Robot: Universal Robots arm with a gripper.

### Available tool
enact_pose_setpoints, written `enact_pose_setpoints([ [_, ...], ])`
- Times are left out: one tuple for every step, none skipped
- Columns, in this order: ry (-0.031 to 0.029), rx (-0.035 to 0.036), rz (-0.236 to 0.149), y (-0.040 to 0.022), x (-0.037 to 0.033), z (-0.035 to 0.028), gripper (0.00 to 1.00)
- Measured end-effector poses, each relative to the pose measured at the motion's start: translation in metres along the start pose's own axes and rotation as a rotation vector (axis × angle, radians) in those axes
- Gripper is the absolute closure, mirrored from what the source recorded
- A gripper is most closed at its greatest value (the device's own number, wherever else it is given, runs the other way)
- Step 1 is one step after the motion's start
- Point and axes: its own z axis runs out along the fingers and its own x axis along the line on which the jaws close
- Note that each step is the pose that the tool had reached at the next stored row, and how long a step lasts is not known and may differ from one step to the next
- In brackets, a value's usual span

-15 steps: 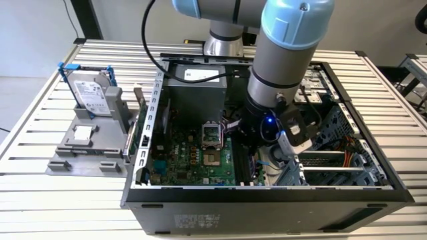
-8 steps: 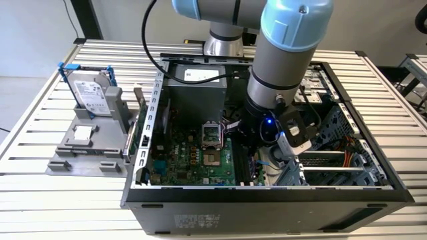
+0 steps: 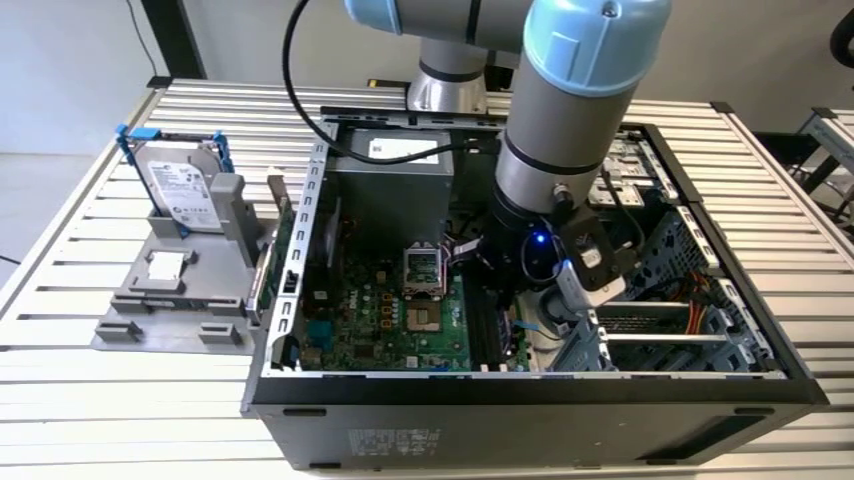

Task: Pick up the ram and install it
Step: 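Insert the ram into the slot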

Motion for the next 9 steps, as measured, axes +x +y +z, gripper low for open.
enact_pose_setpoints([
  [0.0,-0.0001,0.0,0.0,0.0003,0.0004,1.0],
  [0.0,0.0001,0.0,0.0,0.0005,0.0008,1.0],
  [0.0001,0.0003,0.0,0.0,0.0009,0.0011,1.0],
  [0.0,0.0002,0.0,0.0001,0.0011,0.0017,1.0],
  [0.0,0.0001,-0.001,0.0002,0.0012,0.0025,1.0],
  [0.0001,0.0002,-0.001,0.0003,0.0012,0.0033,1.0],
  [0.0001,0.0002,-0.001,0.0004,0.0013,0.0044,1.0],
  [0.0001,0.0002,-0.001,0.0007,0.0014,0.0049,1.0],
  [0.0002,0.0004,-0.002,0.0011,0.0014,0.0051,1.0],
])
